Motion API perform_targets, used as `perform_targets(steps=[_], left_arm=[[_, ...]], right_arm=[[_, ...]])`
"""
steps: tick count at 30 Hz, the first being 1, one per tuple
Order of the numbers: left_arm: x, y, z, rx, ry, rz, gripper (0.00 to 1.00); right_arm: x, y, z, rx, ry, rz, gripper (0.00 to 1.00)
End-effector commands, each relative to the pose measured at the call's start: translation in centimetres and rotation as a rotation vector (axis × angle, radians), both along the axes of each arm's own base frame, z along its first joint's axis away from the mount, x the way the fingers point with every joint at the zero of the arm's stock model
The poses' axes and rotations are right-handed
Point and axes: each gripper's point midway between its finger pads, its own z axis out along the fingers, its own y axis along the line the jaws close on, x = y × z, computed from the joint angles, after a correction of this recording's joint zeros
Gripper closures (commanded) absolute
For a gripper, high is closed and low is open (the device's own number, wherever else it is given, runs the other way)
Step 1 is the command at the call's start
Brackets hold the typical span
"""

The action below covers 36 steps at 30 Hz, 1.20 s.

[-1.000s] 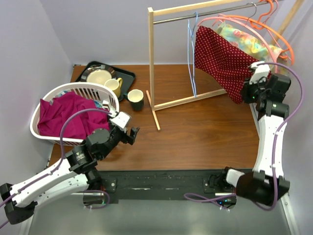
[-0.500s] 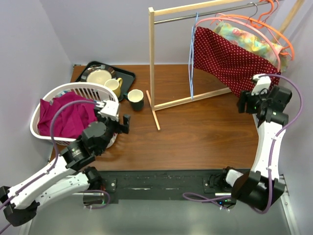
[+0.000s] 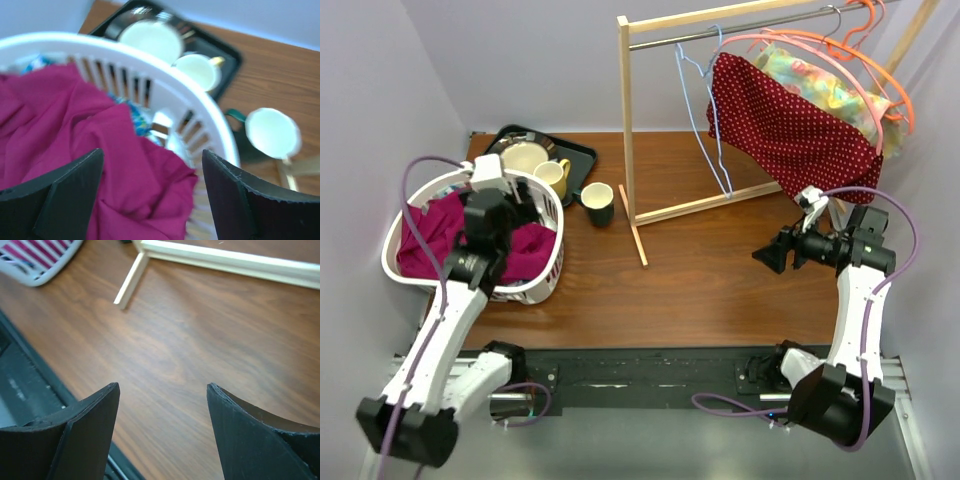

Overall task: Place the skirt on the hanger
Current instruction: Grab the skirt from the pile

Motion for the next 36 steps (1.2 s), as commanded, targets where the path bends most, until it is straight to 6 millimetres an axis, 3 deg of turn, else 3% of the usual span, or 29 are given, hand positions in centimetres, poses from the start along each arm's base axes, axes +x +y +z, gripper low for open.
perform_targets(steps=[1,3,4,7,14,17,19,24,26,27,28,30,32,36], left_arm=[[2.2,3.5,-4.2,-0.223,0.134,0.159,0.19],[2.0,4.7,-6.4,-0.24,0.217,0.259,0.21],[2.3,4.7,-8.1,-0.239,0.267,0.273,0.26],[2.7,4.3,-10.5,-0.25,0.33,0.257,0.31],[2.5,6.4,-12.4,-0.184,0.373,0.342,0.46],[2.2,6.7,-14.0,-0.159,0.421,0.353,0.45],[1.9,7.0,-14.1,-0.146,0.427,0.366,0.42],[1.5,7.3,-12.4,-0.144,0.37,0.374,0.38],[1.5,7.4,-12.4,-0.135,0.371,0.377,0.44],[1.6,7.5,-12.6,-0.132,0.377,0.379,0.52],[1.6,7.4,-13.2,-0.129,0.398,0.379,0.74],[2.1,7.0,-13.0,-0.131,0.405,0.346,0.94],[2.7,6.9,-11.1,-0.133,0.37,0.332,1.0],[3.3,7.1,-3.6,-0.133,0.196,0.306,1.0]], right_arm=[[-1.0,1.4,0.5,0.058,-0.023,0.089,0.26],[-1.1,1.4,0.3,0.055,-0.025,0.095,0.26],[-1.2,1.4,0.2,0.05,-0.02,0.094,0.26],[-1.2,1.4,0.2,0.044,-0.021,0.096,0.26],[-1.7,1.7,0.4,0.048,-0.026,0.11,0.26],[-1.9,1.8,0.5,0.05,-0.026,0.112,0.26],[-2.0,1.8,0.6,0.05,-0.031,0.114,0.25],[-2.1,2.0,0.7,0.052,-0.039,0.118,0.25],[-2.2,2.0,0.7,0.055,-0.034,0.117,0.25],[-2.2,2.0,0.7,0.055,-0.034,0.116,0.25],[-2.2,2.0,0.8,0.054,-0.036,0.12,0.25],[-2.3,2.0,0.8,0.053,-0.037,0.12,0.25],[-2.4,2.1,0.7,0.053,-0.035,0.119,0.25],[-2.5,2.1,0.8,0.05,-0.04,0.12,0.25]])
